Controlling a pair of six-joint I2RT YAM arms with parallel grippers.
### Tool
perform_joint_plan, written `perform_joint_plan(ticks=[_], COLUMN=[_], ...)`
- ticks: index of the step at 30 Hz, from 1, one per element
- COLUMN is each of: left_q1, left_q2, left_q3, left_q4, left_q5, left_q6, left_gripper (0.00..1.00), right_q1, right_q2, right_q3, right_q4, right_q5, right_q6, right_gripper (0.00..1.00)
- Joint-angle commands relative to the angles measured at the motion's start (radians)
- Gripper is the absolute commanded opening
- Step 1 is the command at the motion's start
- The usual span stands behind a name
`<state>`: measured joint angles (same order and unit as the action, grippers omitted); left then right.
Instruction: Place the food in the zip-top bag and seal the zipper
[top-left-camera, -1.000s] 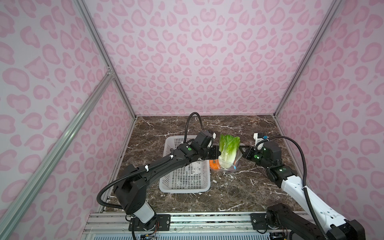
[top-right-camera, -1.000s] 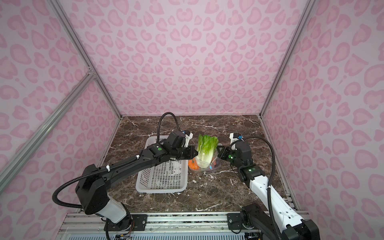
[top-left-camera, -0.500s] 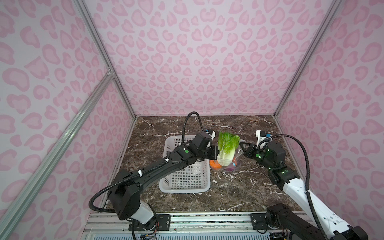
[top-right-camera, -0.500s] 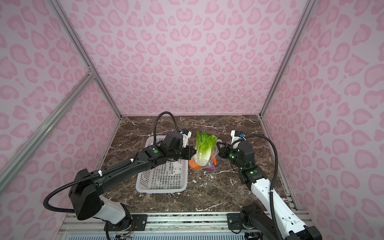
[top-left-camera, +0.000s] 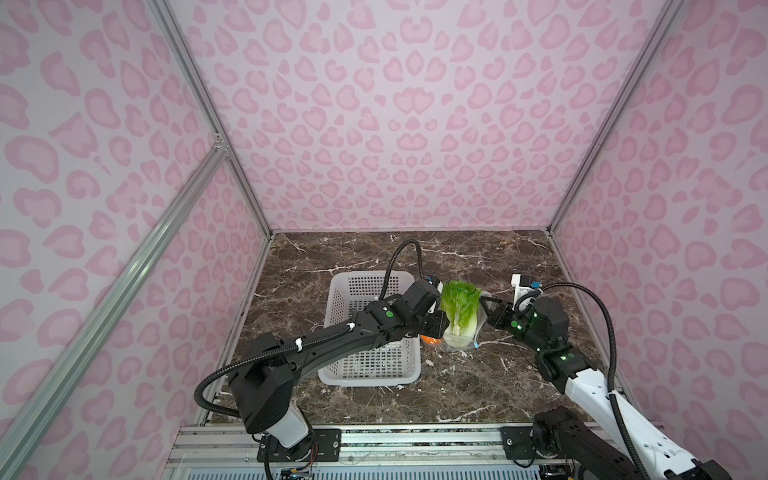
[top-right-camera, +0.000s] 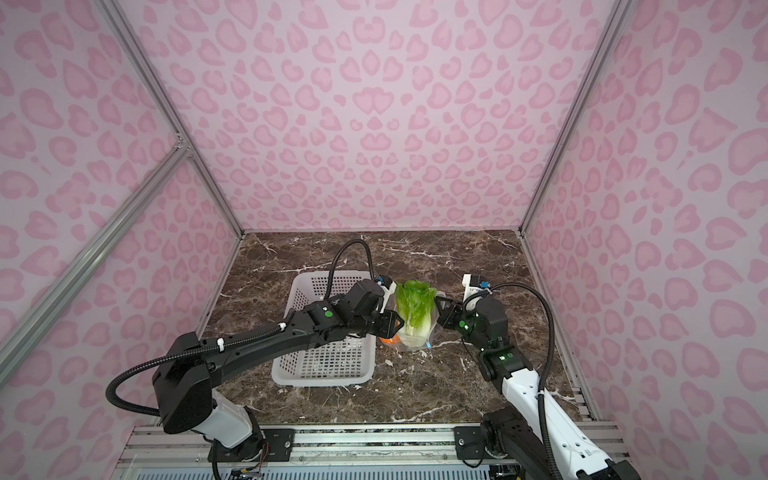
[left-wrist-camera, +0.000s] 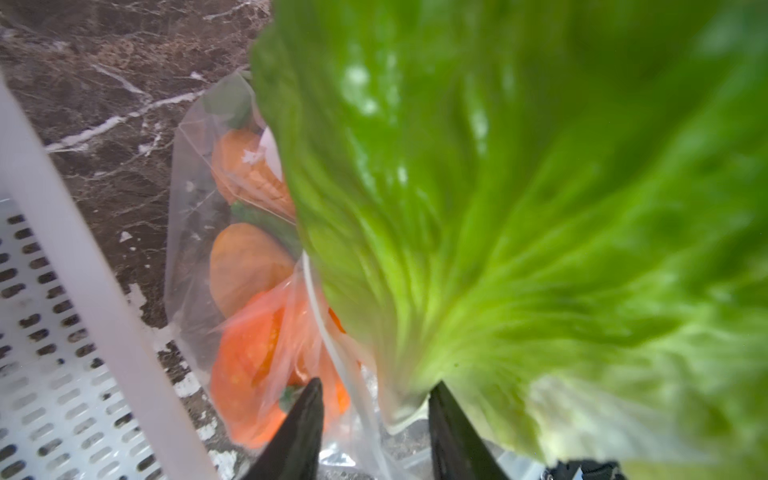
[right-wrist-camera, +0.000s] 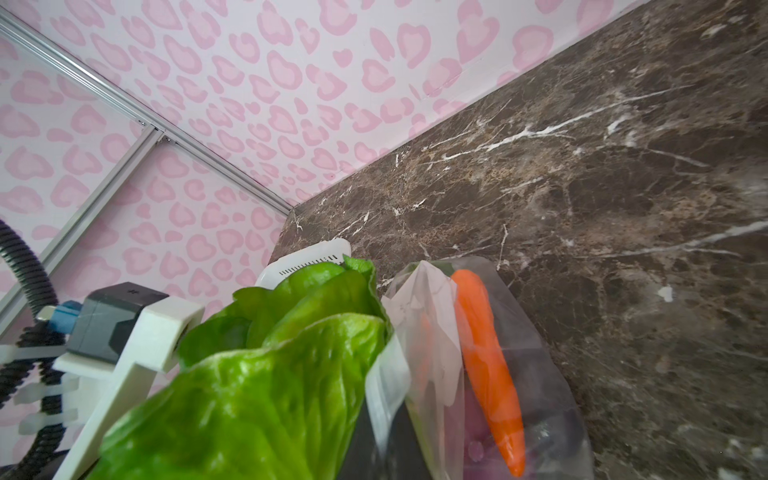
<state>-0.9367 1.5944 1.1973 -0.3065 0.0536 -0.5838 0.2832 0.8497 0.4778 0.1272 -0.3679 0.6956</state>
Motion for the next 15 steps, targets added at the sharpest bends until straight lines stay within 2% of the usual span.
perform_joint_plan(ticks=[1,7,15], left_q1=[0.015,0.08,0.062], left_q2=[-0.033,-0.094,-0.072], left_q3=[0.013,-0.024,-0.039], left_q4=[-0.035,-0.012,0.038], left_q5=[-0.027,0.063,0.157], left_q6=[-0.02,-0.095,-0.163], left_gripper=[0.51,0.51,0.46], right_q1=[0.001,0.001,0.001], right_q2=[-0.003,0.008,0.012], right_q3=[0.003,0.011,0.016], right_q4=[0.002,-0.007,-0.01], right_q5=[0.017,0.017,0.015], right_q6=[-0.019,-0.024,-0.027], right_gripper=[0.0,0.0,0.0])
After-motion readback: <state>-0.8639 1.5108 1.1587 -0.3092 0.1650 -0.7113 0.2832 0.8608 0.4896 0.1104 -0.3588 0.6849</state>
